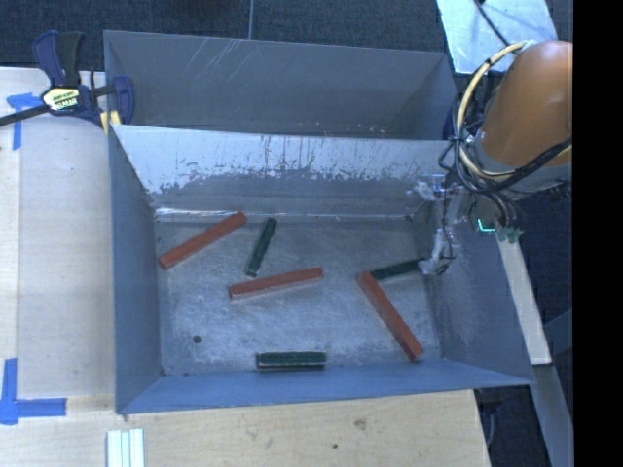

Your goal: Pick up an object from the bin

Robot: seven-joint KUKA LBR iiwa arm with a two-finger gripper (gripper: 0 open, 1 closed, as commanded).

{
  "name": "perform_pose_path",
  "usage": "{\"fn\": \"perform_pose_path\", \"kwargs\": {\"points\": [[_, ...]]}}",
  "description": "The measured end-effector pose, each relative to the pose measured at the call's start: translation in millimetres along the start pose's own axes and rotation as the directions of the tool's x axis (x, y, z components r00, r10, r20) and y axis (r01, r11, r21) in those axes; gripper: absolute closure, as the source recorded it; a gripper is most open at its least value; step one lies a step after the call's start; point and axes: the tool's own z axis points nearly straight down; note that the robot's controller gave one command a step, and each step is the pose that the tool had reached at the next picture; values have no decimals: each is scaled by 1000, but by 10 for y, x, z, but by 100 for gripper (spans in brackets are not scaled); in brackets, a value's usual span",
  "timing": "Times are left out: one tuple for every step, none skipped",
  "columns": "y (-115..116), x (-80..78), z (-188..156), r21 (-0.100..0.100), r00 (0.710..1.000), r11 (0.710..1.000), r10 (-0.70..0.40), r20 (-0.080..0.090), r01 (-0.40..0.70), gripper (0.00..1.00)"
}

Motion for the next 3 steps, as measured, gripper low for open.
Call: {"fn": "perform_pose_path", "kwargs": {"points": [[-245, 27, 1280, 0, 993, 993, -118, 0, 118, 0], [-234, -7, 1219, 2, 993, 993, -120, 11, 120, 100], [-460, -16, -409, 9, 883, 883, -469, 12, 469, 100]]}}
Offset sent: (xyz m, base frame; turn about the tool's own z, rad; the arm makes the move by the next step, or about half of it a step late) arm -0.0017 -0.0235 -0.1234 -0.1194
